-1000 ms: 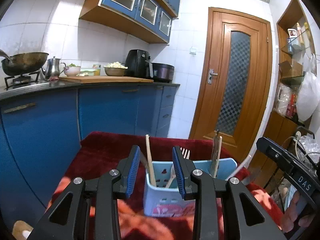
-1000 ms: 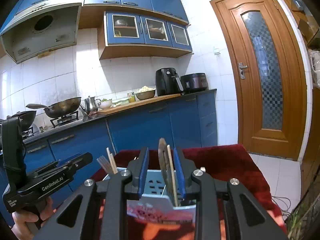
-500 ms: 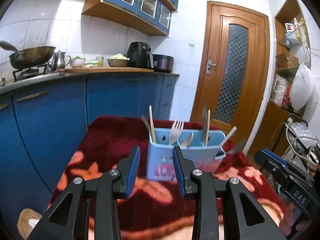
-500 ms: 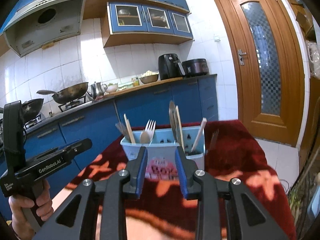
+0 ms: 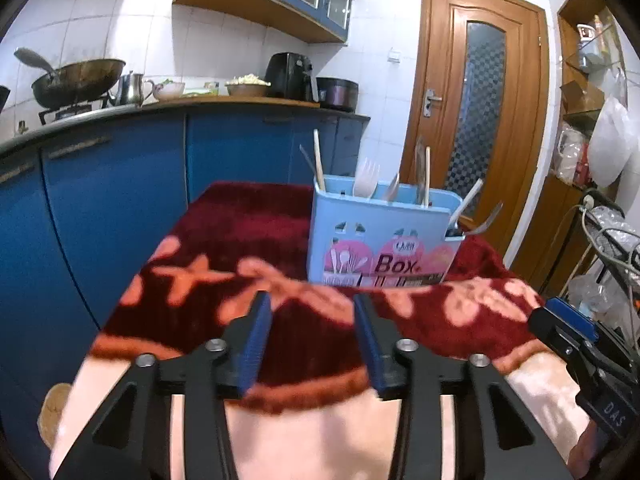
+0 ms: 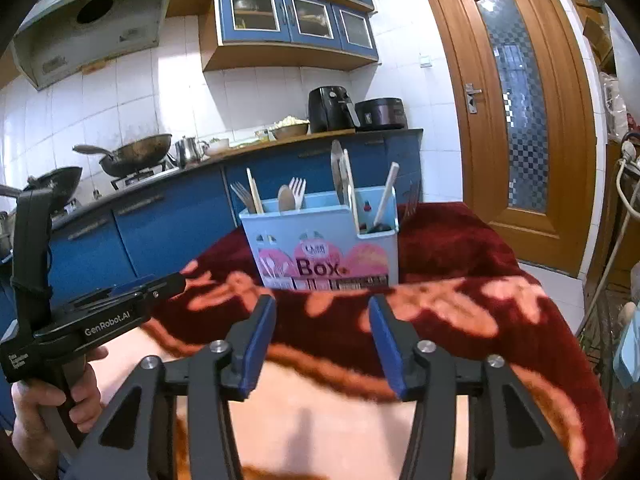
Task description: Organize utensils
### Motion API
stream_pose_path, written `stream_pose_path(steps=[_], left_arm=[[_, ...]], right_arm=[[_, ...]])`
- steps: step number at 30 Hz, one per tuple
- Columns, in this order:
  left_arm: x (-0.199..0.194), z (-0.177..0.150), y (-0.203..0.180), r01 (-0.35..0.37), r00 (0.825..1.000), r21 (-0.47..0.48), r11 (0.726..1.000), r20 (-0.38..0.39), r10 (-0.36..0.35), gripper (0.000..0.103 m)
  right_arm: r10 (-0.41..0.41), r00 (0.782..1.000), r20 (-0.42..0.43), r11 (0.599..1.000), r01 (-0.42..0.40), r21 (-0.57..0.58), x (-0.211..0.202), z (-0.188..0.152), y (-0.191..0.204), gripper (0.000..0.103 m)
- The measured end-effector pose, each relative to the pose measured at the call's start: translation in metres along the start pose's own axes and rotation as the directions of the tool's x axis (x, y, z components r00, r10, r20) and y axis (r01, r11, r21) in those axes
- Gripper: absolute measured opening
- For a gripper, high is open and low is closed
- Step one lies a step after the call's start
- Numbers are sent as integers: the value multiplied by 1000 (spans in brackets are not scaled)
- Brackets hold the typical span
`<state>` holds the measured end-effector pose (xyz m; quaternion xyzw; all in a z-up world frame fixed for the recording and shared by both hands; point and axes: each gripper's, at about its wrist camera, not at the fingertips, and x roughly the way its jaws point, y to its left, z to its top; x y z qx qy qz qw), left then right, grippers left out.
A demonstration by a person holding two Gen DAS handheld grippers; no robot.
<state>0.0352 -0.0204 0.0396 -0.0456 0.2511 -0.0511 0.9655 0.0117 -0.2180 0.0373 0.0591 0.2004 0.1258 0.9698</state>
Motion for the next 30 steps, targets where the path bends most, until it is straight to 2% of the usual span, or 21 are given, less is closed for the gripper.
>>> stream_pose_path(steps=[4, 7, 9, 13, 30], left_arm=[[3, -9, -1, -16, 1000, 18, 1000, 18, 16, 61], [3, -13, -4, -36, 999, 42, 998, 37, 34, 69], [2, -15, -5, -42, 998, 54, 998, 51, 39, 73], [3, -16, -6, -44, 997, 59, 997, 61, 40, 76], [4, -21, -4, -47, 997, 42, 998, 65, 45, 76]], right_arm=[[-26, 1000, 1, 1000, 26, -14, 2, -12, -1, 68], [-49, 998, 29, 999, 49, -20, 1, -16, -3, 87], [-67, 996, 52, 997, 68, -20, 0, -18, -4, 103], [-105, 991, 80, 993, 108, -41, 1, -20, -5, 103], [-96, 993, 63, 994, 98, -37, 5, -23, -11, 103]])
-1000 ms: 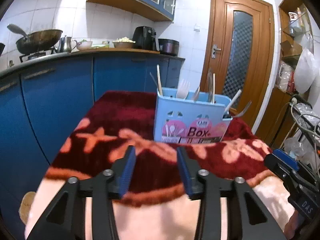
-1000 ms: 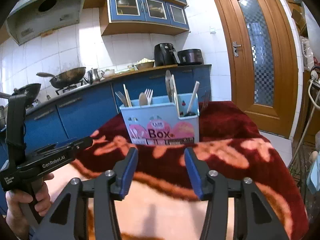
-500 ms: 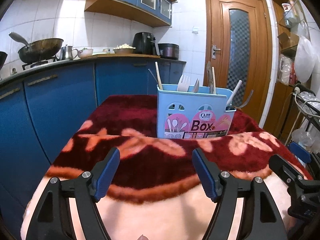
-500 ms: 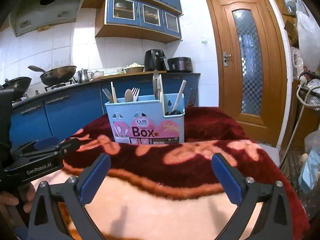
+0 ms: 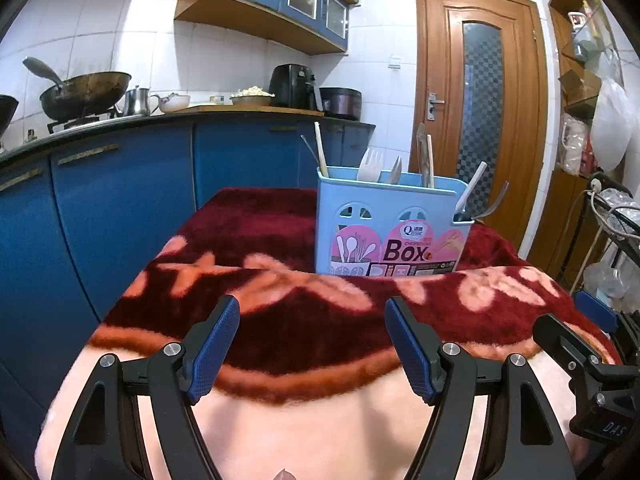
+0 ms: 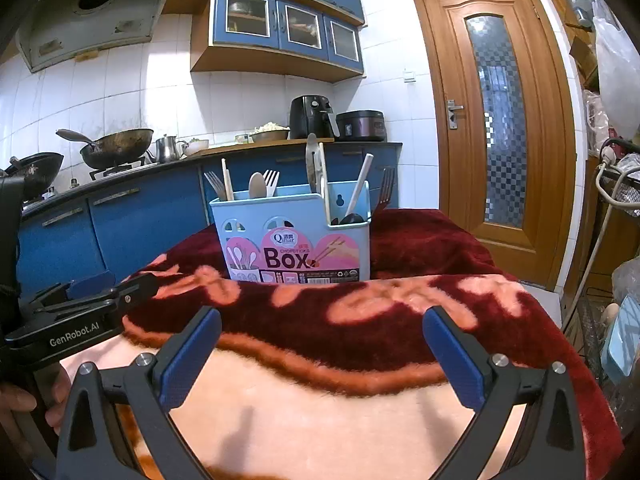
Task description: Organize utensils
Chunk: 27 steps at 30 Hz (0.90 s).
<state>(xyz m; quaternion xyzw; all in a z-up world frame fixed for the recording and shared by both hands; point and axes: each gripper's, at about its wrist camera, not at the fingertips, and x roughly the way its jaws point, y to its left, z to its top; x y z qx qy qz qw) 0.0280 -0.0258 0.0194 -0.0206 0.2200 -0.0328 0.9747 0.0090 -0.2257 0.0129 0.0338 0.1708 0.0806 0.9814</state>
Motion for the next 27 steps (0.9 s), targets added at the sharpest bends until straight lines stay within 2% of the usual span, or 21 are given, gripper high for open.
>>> stream_pose_path(steps=[27], left_arm=[[-2, 1, 1, -3, 1000, -2, 1000, 5, 3, 76]], right_arm=[[1, 1000, -3, 1000, -1, 2, 1, 0, 0, 103]])
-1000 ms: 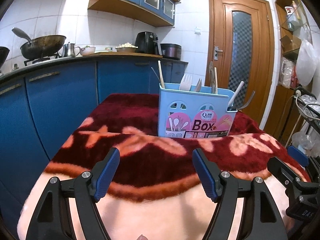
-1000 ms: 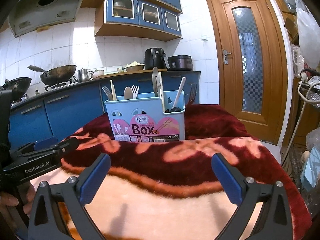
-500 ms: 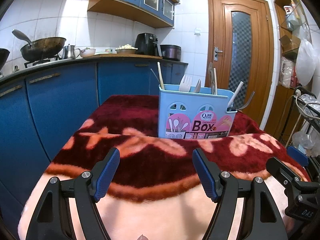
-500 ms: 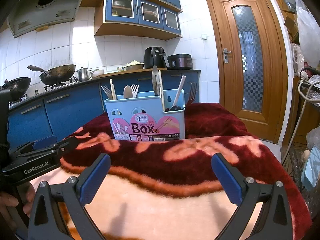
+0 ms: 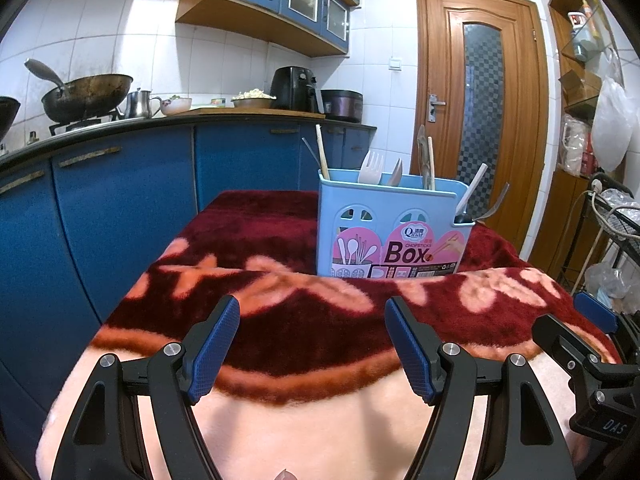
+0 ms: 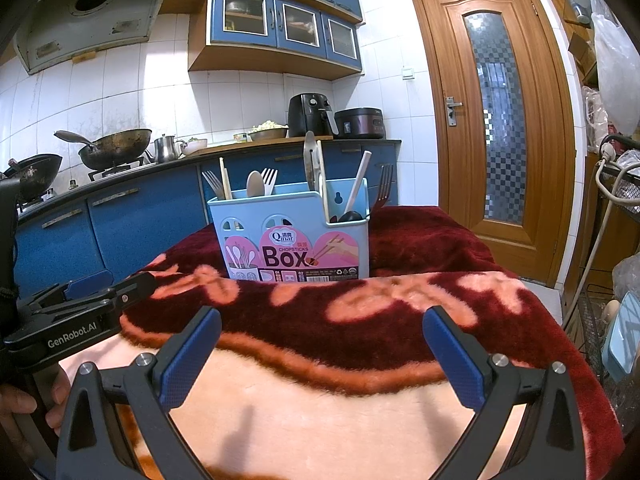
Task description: Organize utensils
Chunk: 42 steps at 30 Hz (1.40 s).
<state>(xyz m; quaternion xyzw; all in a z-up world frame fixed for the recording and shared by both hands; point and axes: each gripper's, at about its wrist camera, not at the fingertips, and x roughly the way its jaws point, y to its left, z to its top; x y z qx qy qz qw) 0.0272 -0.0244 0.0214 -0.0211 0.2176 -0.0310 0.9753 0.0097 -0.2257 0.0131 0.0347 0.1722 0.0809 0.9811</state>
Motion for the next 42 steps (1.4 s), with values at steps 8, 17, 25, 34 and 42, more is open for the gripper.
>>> stream_pose_path(steps=[8, 17, 25, 34, 42], left_arm=[[0, 0, 0, -1, 1000, 2, 1000, -1, 1, 76], [-1, 1, 1, -3, 1000, 1, 1000, 1, 3, 76], [-1, 1, 1, -8, 1000, 4, 1000, 3, 8, 76], [-2, 1, -1, -6, 1000, 11, 1000, 8, 6, 76], [-1, 2, -1, -5, 1000, 11, 1000, 10, 5, 76]], right_arm=[[0, 1000, -1, 1000, 0, 1, 0, 0, 0, 103], [-1, 1000, -1, 1000, 1, 0, 0, 0, 0, 103], [0, 1000, -2, 1000, 0, 2, 0, 0, 0, 103], [0, 1000, -1, 1000, 0, 2, 0, 0, 0, 103], [-1, 1000, -1, 1000, 1, 2, 0, 0, 0, 103]])
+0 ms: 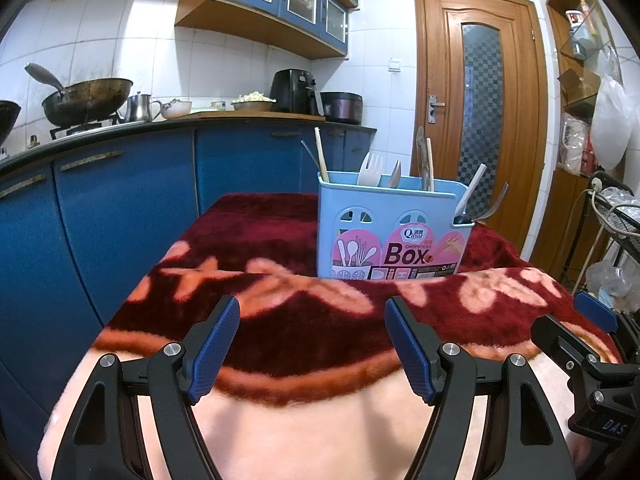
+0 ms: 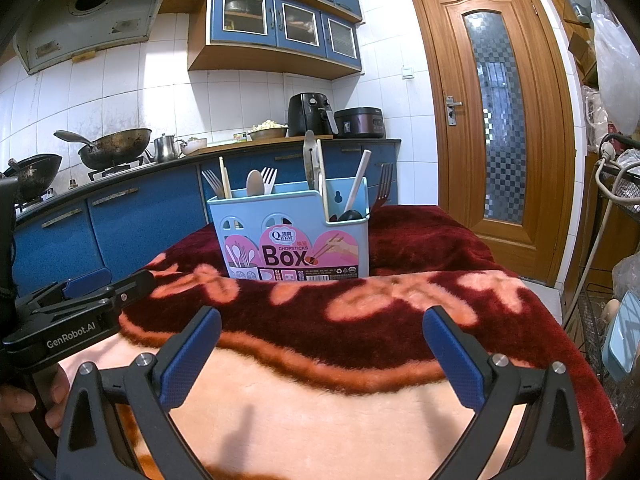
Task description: Organize utensils
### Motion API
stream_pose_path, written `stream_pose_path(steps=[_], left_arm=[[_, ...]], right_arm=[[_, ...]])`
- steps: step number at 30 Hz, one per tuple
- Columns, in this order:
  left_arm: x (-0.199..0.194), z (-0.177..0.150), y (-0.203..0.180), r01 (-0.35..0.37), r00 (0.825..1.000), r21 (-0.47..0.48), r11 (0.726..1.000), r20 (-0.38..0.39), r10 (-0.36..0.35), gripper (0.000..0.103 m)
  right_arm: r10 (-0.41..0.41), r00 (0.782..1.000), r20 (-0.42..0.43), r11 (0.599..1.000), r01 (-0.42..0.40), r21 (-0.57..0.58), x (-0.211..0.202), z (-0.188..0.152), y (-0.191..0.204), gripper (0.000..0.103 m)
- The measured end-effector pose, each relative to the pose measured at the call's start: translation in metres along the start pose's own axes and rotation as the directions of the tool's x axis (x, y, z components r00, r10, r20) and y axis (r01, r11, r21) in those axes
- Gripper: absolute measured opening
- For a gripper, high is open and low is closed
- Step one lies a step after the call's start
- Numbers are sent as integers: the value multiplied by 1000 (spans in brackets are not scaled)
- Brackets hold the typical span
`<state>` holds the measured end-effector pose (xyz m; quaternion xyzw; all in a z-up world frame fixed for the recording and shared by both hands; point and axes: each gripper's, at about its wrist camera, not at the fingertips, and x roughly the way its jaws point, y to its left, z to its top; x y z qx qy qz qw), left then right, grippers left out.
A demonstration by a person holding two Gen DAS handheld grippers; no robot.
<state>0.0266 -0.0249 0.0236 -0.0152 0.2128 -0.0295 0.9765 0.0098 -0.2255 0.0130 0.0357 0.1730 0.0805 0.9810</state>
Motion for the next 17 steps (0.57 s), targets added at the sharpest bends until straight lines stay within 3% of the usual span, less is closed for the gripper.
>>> stream_pose_path(steps=[17], left_arm=[[1, -1, -1, 2, 1000, -3, 1000, -5, -2, 76]], right_arm=[[1, 1000, -2, 1000, -1, 2, 0, 0, 0, 103]])
